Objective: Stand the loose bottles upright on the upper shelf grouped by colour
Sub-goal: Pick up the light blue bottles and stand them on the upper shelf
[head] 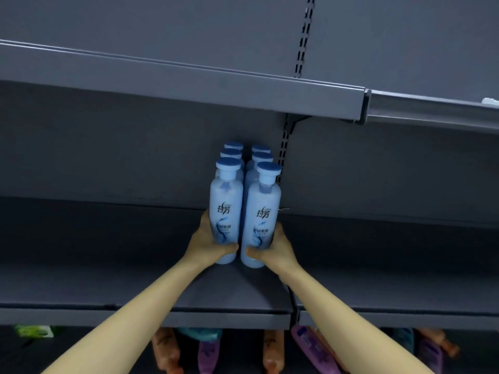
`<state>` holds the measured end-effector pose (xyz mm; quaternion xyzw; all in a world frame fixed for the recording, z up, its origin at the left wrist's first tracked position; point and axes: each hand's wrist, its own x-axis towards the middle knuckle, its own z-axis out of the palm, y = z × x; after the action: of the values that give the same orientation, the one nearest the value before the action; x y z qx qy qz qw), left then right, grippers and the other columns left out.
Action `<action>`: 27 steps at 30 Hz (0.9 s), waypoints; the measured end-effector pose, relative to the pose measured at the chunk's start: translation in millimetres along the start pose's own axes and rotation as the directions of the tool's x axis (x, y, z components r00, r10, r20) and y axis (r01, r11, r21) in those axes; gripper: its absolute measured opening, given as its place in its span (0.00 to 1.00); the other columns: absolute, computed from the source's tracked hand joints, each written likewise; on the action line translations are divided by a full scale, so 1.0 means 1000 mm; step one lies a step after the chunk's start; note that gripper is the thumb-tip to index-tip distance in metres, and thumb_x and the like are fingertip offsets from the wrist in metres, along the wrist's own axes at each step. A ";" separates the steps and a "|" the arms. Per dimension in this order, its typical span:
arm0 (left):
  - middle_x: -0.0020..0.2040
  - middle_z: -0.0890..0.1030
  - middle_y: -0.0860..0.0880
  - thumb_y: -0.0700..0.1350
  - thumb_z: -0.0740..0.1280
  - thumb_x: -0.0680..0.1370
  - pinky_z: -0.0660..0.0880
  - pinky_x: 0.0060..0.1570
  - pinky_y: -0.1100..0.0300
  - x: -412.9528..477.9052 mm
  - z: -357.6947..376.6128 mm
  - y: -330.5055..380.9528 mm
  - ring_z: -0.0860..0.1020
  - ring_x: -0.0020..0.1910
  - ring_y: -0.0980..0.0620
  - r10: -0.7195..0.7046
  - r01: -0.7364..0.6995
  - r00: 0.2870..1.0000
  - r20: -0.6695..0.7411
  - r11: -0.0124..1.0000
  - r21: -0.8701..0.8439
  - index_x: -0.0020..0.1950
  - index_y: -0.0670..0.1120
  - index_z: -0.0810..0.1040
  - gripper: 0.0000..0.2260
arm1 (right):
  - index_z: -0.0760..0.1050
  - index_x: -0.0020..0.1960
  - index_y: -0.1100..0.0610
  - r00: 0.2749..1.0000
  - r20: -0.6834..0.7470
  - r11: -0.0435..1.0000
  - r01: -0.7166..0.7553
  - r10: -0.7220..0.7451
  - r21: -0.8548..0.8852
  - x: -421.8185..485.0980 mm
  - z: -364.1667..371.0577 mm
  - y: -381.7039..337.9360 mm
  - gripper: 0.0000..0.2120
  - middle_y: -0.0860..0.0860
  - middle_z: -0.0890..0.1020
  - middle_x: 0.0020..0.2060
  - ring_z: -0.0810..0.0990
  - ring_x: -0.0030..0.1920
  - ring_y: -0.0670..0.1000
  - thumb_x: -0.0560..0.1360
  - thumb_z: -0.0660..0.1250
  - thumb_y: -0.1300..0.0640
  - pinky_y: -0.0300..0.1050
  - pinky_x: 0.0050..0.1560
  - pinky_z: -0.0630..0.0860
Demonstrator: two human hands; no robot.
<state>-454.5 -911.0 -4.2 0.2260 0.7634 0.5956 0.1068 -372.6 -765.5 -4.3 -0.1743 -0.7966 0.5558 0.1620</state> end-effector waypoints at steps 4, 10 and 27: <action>0.56 0.75 0.54 0.34 0.75 0.65 0.72 0.56 0.57 0.007 -0.002 -0.005 0.75 0.58 0.52 -0.023 0.023 1.000 0.012 1.000 -0.008 0.72 0.49 0.60 0.41 | 0.63 0.65 0.53 1.000 -0.007 1.000 -0.016 0.016 0.020 0.003 0.002 0.001 0.34 0.45 0.75 0.53 0.75 0.56 0.47 0.66 0.75 0.65 0.41 0.54 0.73; 0.54 0.76 0.54 0.34 0.75 0.65 0.72 0.55 0.57 0.011 -0.002 -0.005 0.75 0.55 0.53 -0.042 0.042 0.999 0.024 0.999 -0.001 0.71 0.50 0.61 0.38 | 0.63 0.60 0.50 1.000 -0.019 0.998 -0.022 0.024 0.065 0.005 0.003 0.003 0.31 0.44 0.75 0.50 0.76 0.53 0.46 0.66 0.75 0.66 0.38 0.49 0.73; 0.53 0.75 0.55 0.35 0.74 0.67 0.70 0.52 0.60 0.006 -0.006 0.000 0.74 0.53 0.55 -0.041 0.039 0.997 0.066 0.999 0.032 0.68 0.50 0.63 0.34 | 0.63 0.63 0.52 0.999 -0.040 0.999 -0.007 0.009 0.044 0.005 0.013 -0.001 0.31 0.40 0.74 0.47 0.76 0.53 0.46 0.66 0.74 0.67 0.41 0.53 0.74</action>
<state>-462.7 -913.2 -1.8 0.2319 0.7728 0.5738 0.1405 -383.2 -774.5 -7.3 -0.1849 -0.7800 0.5703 0.1796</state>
